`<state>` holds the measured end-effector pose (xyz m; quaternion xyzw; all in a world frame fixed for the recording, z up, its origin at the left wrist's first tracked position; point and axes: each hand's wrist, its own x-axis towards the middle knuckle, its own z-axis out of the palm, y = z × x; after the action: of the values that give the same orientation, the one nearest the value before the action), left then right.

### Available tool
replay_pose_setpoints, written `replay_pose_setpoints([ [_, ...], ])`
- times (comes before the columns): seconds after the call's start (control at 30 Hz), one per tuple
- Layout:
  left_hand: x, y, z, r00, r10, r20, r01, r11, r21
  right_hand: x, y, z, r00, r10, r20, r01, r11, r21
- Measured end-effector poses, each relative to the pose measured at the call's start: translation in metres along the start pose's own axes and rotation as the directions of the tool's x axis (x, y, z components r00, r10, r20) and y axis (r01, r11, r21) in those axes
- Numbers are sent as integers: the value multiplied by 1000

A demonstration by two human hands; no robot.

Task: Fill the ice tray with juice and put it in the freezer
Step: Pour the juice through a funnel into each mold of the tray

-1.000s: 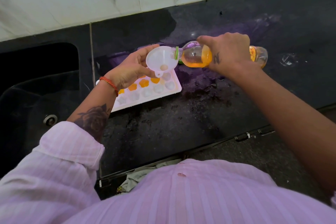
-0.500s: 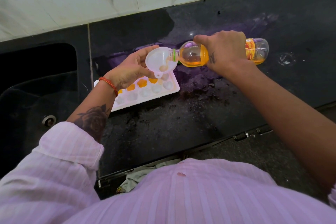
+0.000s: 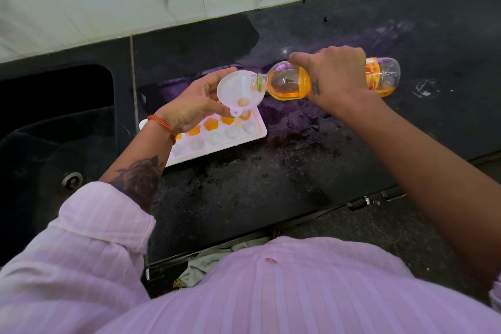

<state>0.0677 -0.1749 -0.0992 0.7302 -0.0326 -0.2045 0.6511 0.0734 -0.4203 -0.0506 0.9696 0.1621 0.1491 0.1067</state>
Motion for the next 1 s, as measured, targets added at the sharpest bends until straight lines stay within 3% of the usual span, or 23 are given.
replay_pose_setpoints([
  [0.7,1,-1,-2,1000,3,4,-3,1000,-6,1,-3,-3,1000,19,17,-19,1000,14],
  [1.0,-1,-1,-8,1000,5,-9,-5,1000,-31,1,-6,-3,995,67,68,-76,987,144],
])
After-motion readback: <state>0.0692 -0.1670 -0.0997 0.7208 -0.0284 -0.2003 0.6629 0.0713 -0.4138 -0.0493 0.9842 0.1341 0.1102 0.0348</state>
